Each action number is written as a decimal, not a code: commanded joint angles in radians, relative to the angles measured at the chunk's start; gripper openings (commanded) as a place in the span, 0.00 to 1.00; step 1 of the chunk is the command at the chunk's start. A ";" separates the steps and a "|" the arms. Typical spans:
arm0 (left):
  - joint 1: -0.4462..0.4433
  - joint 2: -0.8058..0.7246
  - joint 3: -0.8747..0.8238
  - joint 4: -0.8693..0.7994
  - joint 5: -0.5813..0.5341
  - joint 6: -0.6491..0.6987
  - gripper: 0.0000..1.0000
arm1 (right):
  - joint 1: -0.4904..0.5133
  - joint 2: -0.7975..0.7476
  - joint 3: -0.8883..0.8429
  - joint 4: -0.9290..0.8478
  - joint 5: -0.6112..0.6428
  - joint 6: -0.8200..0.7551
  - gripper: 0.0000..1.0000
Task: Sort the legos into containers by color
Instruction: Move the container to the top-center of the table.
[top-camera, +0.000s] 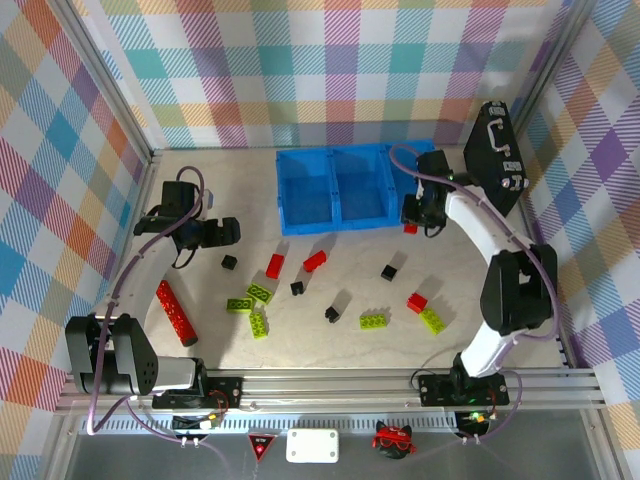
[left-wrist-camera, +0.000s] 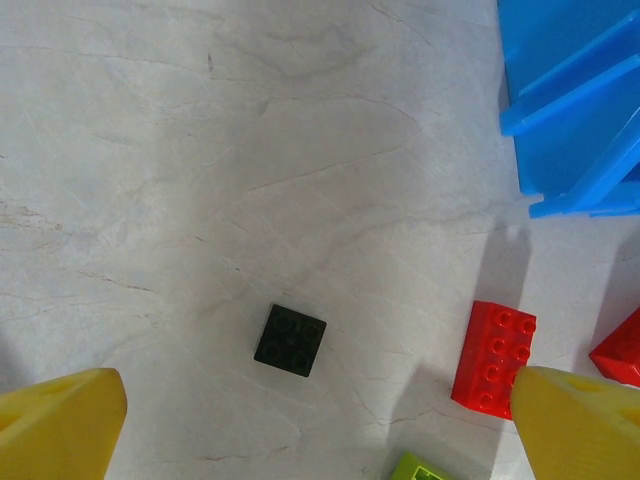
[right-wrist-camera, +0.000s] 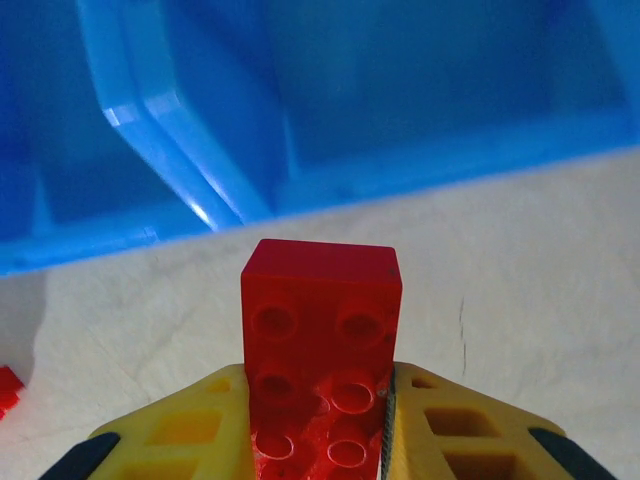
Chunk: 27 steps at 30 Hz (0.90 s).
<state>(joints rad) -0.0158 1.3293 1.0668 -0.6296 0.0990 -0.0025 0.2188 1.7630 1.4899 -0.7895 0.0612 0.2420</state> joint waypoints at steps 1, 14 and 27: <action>0.017 -0.028 0.010 -0.019 -0.012 0.015 0.98 | -0.018 0.080 0.091 -0.047 -0.028 -0.129 0.22; 0.017 -0.039 -0.004 -0.013 -0.022 0.015 0.98 | -0.055 0.326 0.359 -0.089 -0.056 -0.285 0.23; 0.018 -0.050 -0.010 -0.013 -0.035 0.017 0.98 | -0.030 0.366 0.428 -0.146 -0.160 -0.233 0.22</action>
<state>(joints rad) -0.0139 1.3075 1.0664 -0.6296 0.0765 -0.0025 0.1654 2.1265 1.8874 -0.8951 -0.0277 -0.0143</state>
